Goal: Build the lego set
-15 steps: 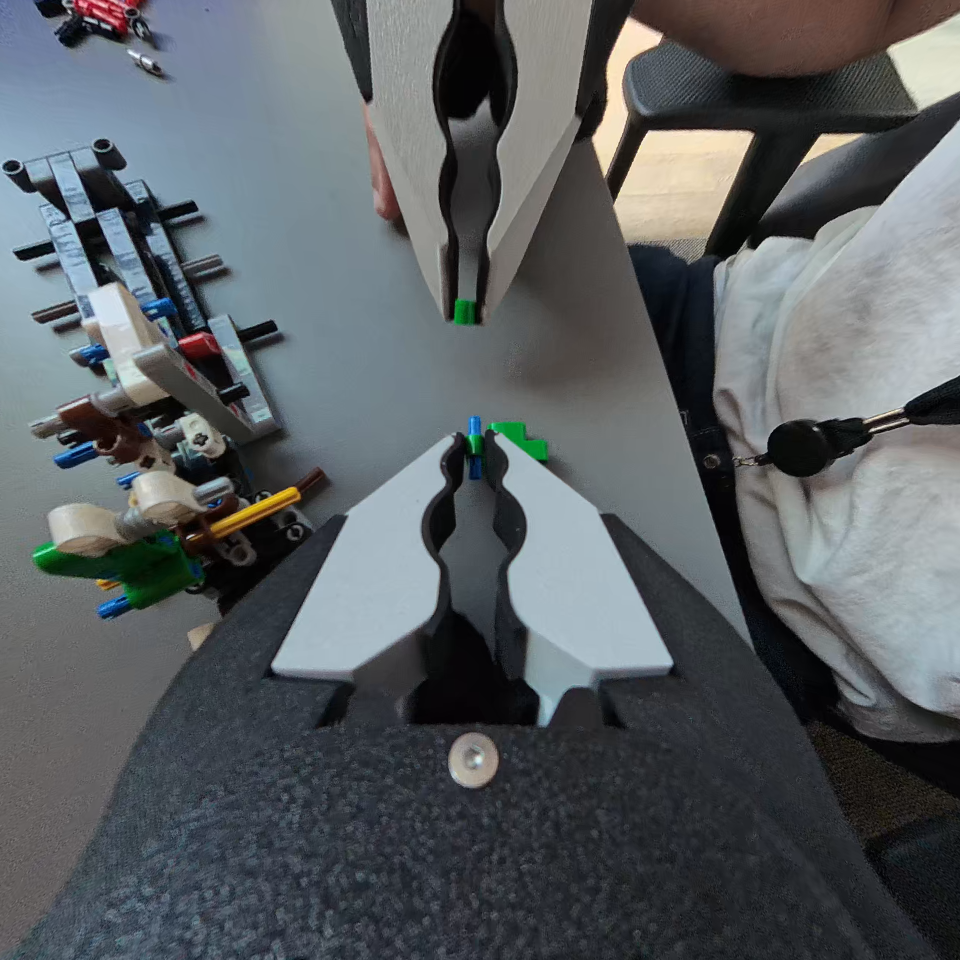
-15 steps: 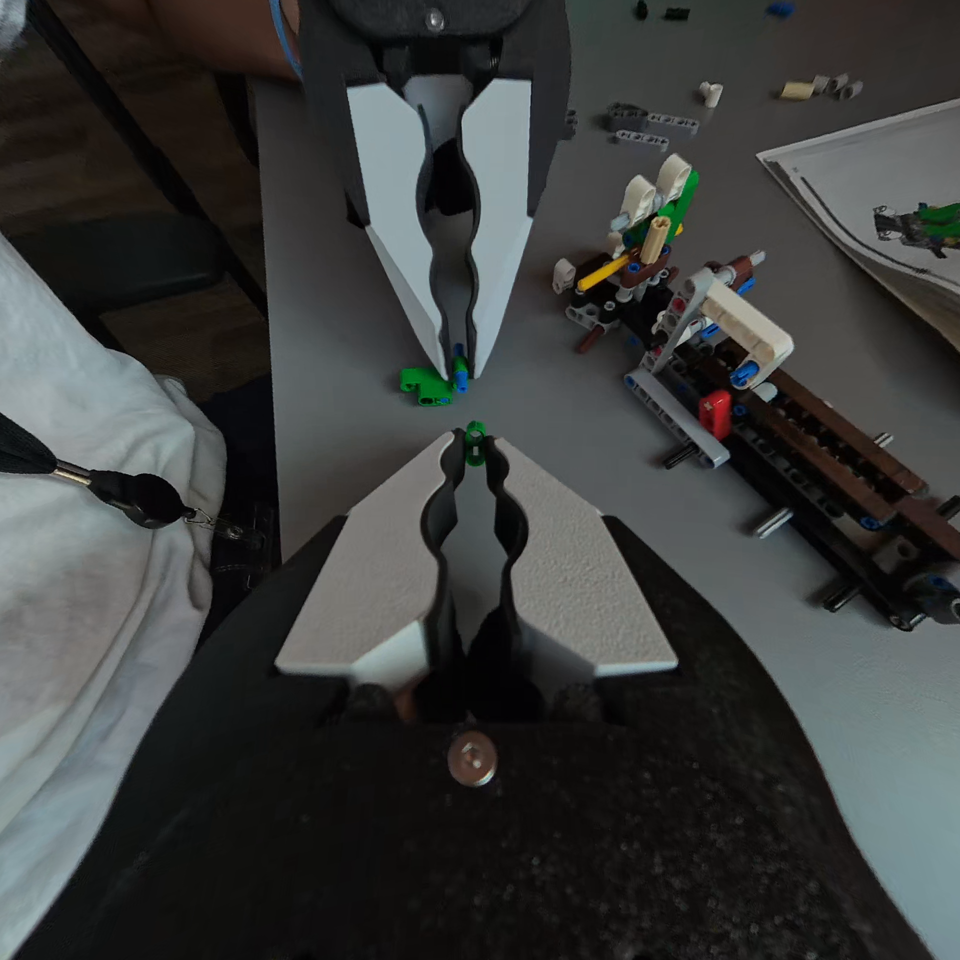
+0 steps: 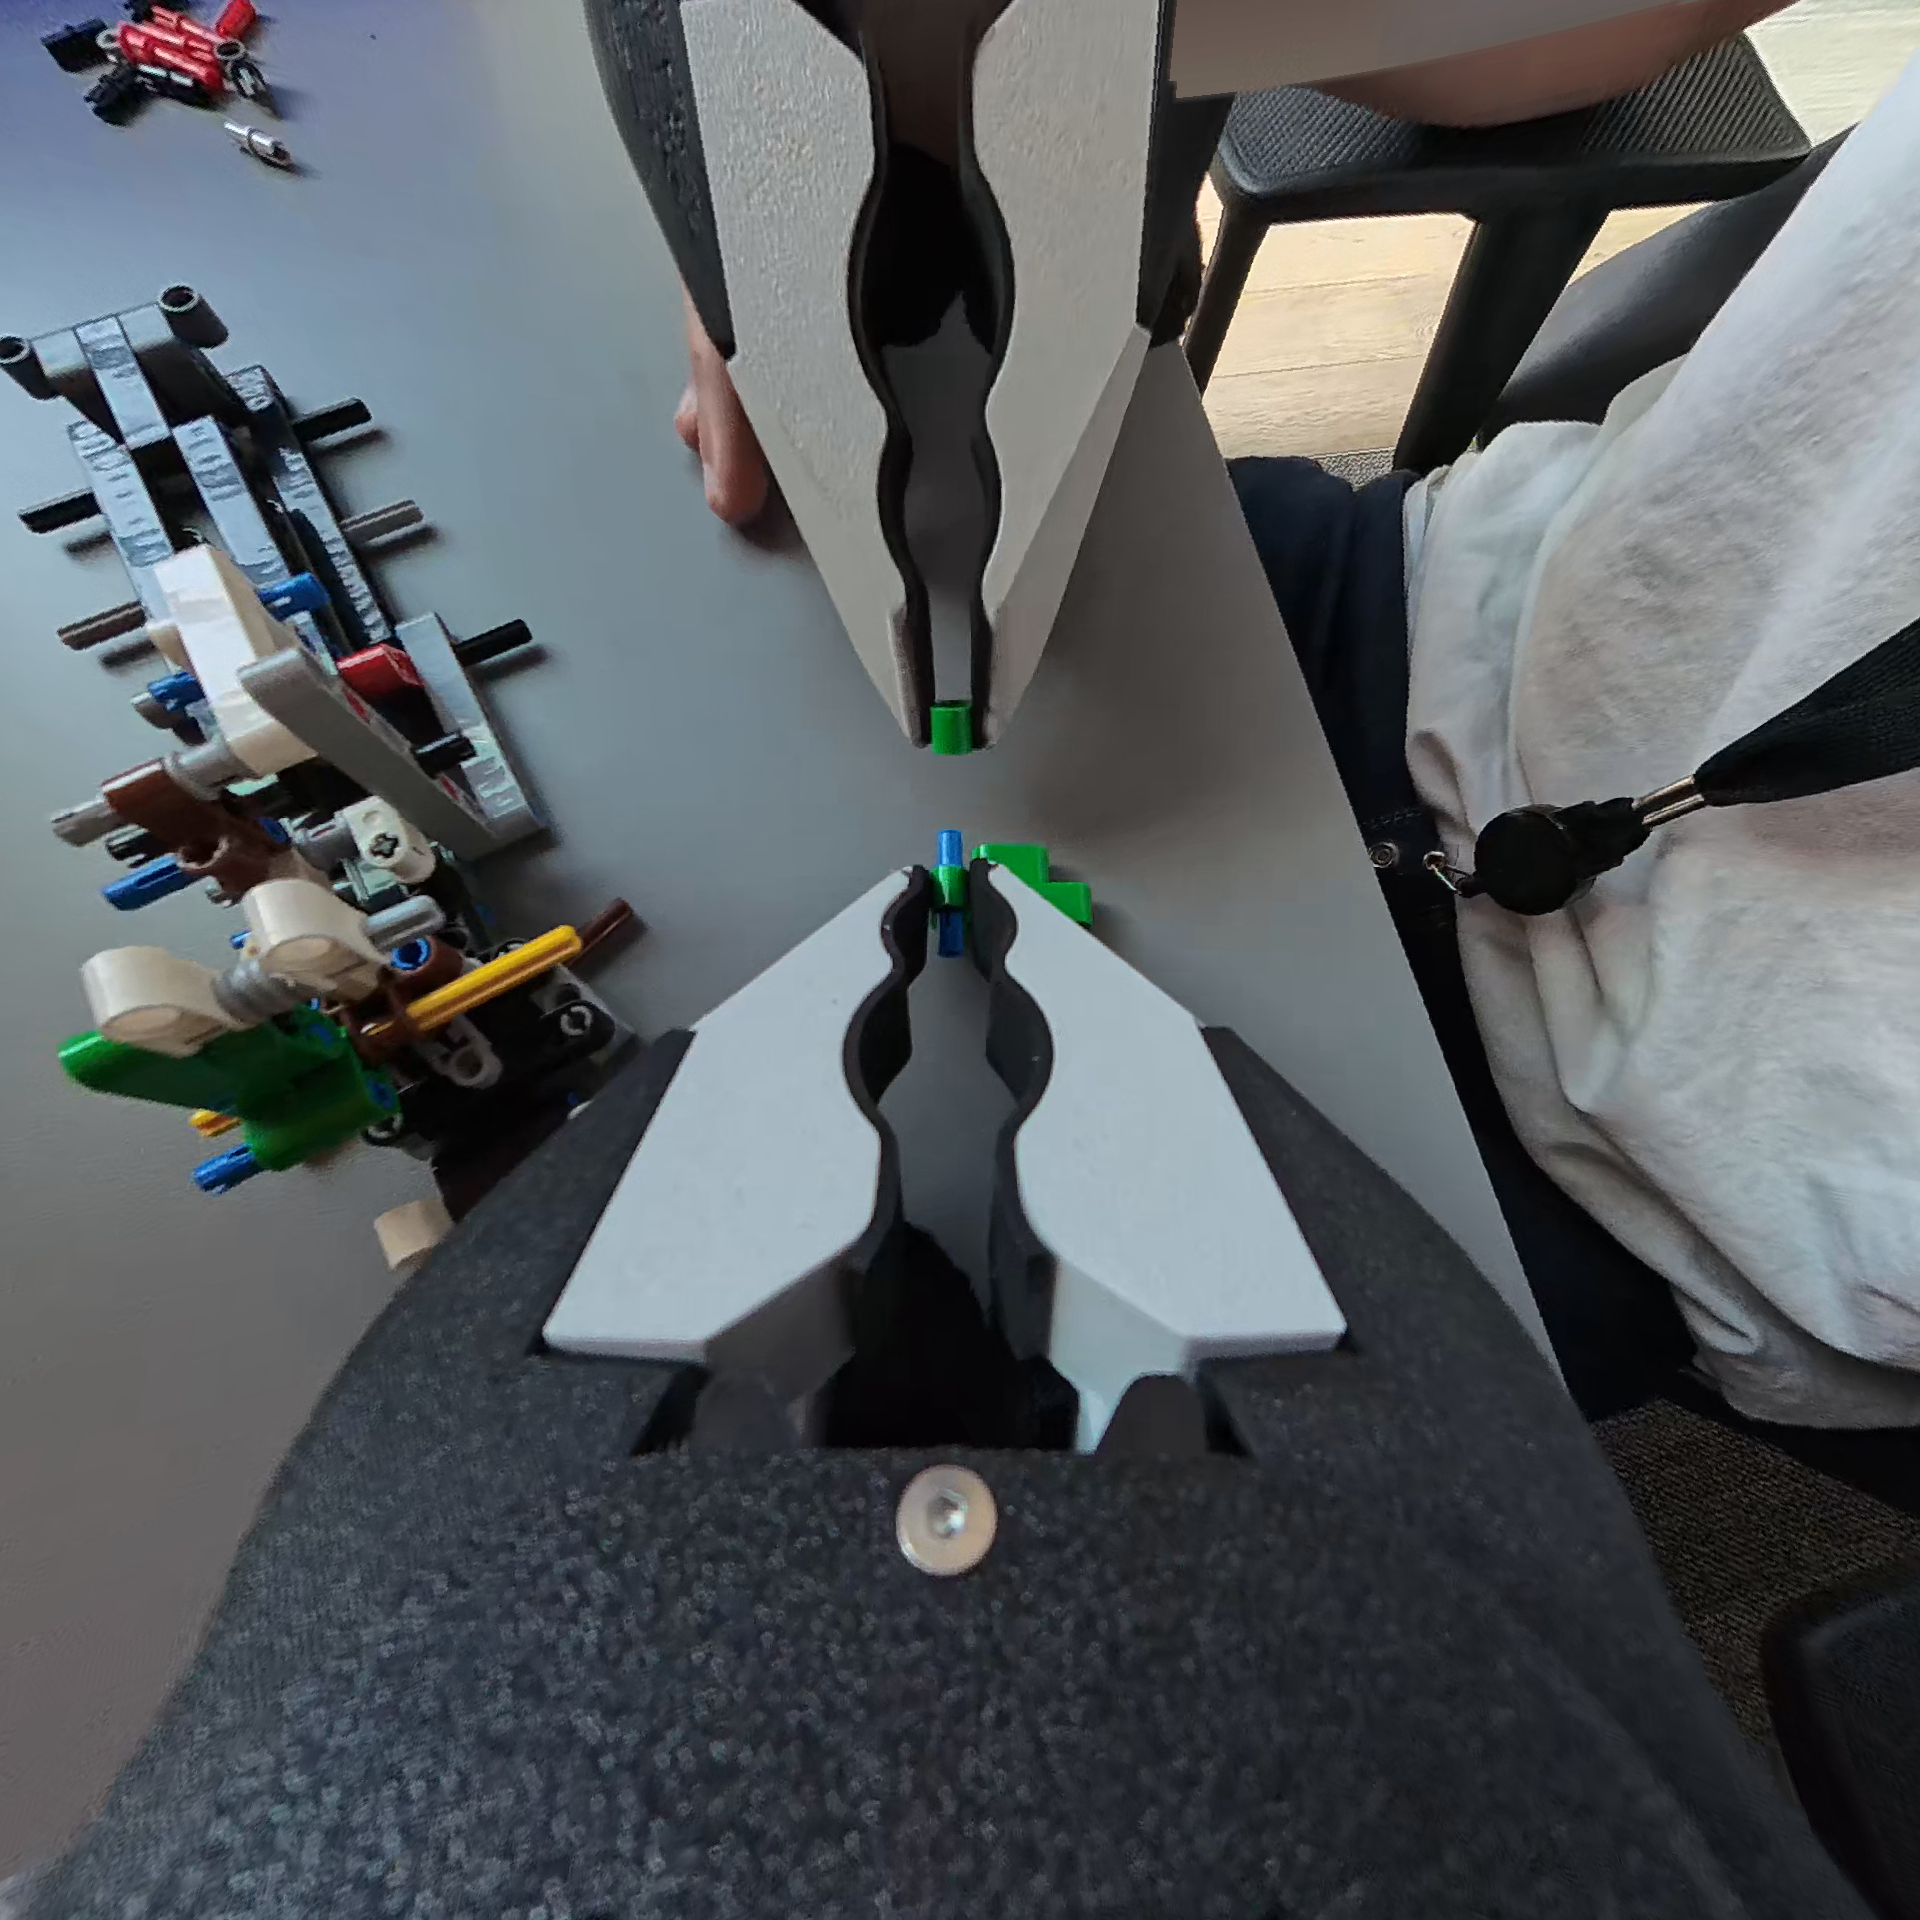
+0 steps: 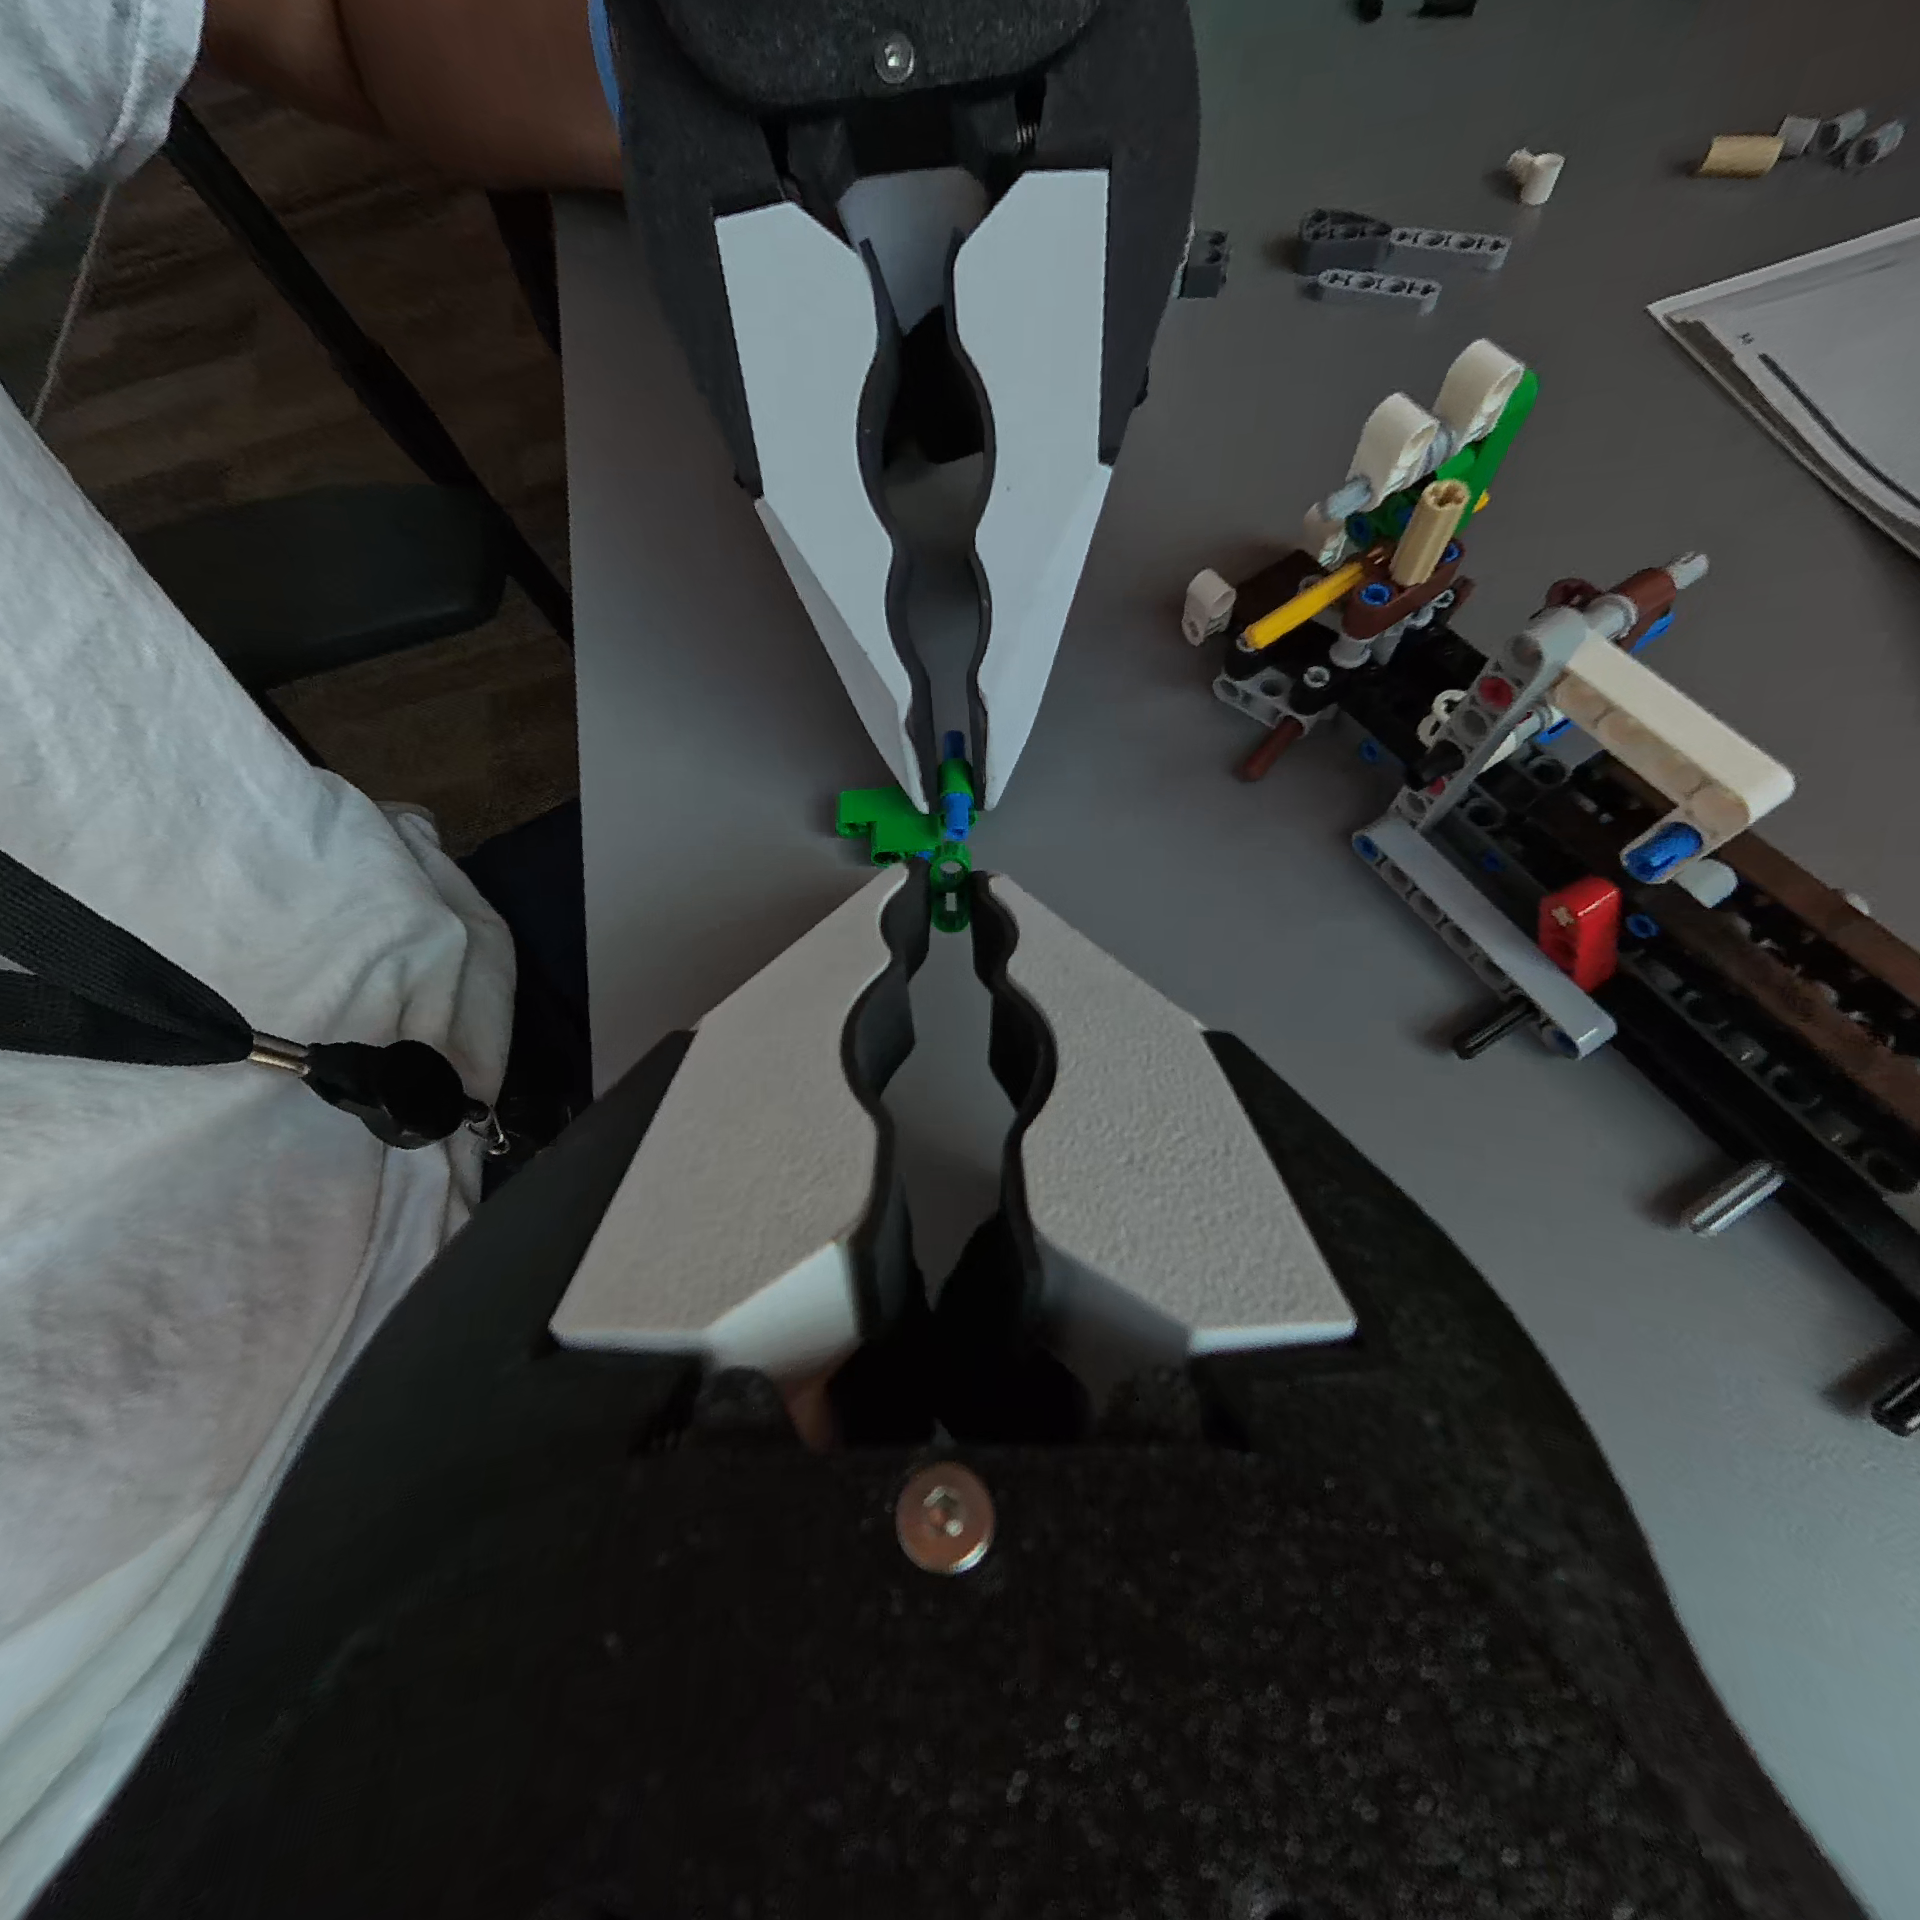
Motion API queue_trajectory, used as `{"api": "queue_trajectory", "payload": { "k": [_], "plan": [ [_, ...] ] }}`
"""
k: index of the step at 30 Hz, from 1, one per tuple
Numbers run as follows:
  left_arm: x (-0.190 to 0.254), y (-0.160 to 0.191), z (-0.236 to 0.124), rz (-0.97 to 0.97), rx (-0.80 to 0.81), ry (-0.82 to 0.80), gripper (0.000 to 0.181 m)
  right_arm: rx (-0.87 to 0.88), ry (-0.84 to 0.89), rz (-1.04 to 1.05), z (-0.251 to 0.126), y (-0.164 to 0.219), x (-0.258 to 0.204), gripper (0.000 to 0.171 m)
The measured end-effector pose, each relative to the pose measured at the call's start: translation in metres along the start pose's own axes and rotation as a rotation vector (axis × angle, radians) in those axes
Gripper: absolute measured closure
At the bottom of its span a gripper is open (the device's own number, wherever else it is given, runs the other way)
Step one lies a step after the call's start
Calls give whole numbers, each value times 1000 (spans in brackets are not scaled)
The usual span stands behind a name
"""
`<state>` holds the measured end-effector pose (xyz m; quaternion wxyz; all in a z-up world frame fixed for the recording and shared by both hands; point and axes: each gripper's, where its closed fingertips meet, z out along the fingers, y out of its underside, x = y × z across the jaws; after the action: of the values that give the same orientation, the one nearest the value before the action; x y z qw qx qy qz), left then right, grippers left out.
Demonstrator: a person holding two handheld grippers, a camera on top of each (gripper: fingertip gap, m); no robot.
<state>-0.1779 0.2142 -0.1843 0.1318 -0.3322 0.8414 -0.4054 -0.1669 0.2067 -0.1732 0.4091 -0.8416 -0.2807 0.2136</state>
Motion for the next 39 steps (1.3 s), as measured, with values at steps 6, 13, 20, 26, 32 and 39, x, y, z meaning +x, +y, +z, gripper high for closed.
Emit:
{"api": "queue_trajectory", "payload": {
  "k": [6, 13, 20, 26, 32, 39],
  "plan": [
    [0, 0, 0, -21, -1, 20, 175, -46, 26, 45, 8, 4, 3, 165],
    [0, 0, 0, -23, -1, 19, 175, -47, 15, 87, 14, 2, 2, 165],
    [0, 0, 0, -42, -1, 30, 175, -59, 11, 90, 17, 2, 1, 164],
    [0, 0, 0, -48, -1, 34, 175, -78, -24, 148, 19, 5, 0, 165],
    [0, 0, 0, -48, -1, 34, 175, -77, -25, 160, 19, 5, 0, 165],
    [0, 0, 0, -41, -2, 28, 175, -62, -56, 235, 18, 4, 0, 165]
  ]
}}
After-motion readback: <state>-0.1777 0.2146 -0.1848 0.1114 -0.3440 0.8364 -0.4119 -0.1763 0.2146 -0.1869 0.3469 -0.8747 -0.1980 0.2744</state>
